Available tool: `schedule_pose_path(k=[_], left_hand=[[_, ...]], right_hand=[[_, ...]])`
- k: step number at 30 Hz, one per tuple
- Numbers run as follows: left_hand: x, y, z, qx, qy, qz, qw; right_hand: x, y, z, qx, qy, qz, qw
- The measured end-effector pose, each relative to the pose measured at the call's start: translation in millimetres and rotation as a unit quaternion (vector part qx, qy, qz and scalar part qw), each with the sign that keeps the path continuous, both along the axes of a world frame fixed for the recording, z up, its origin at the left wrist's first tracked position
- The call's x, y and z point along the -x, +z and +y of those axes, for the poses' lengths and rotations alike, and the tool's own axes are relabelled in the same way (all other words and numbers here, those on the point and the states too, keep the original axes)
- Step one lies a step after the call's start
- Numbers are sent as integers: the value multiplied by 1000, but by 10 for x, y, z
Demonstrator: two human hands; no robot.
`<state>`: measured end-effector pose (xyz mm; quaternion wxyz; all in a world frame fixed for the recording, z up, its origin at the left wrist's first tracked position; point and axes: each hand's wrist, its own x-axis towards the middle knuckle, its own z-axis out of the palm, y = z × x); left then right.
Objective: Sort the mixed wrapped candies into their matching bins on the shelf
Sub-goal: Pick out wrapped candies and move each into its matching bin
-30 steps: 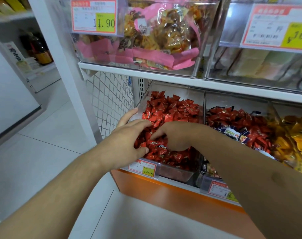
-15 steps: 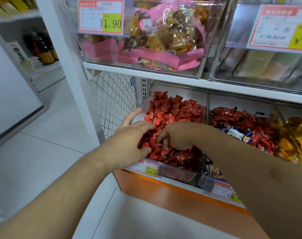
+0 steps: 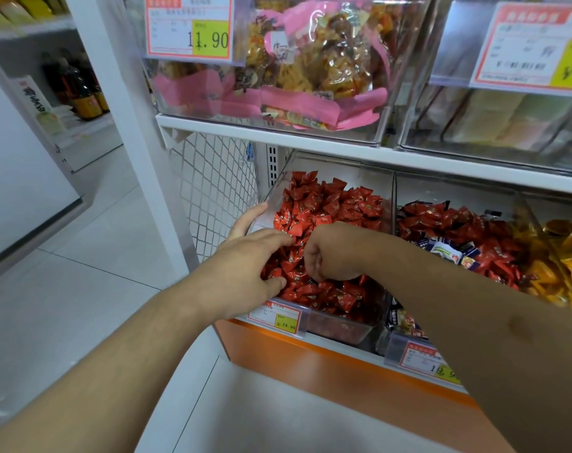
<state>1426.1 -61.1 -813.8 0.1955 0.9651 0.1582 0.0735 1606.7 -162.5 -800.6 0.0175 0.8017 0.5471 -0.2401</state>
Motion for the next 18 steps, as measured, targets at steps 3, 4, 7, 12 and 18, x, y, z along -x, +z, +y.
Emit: schedule_pose_path(k=[3,4,7,12,18], left_hand=[[2,-6,0,2,1,-2,1000],[1,-5,-2,3,2,-1,1000],[1,-2,-5,2,6,-1,1000],[-4,13,-24,0,13,8,1000],[-3,35,-37,2,18,16,1000]], right_hand=[[5,-63,41,-5,10,-57,998],[14,-79,49,-4,13,-76,997],[28,-105,46,-12,-14,-86,996],[73,-93,35,-25,-30,-86,996],[127,-119,53,-41,-23,-123,991]])
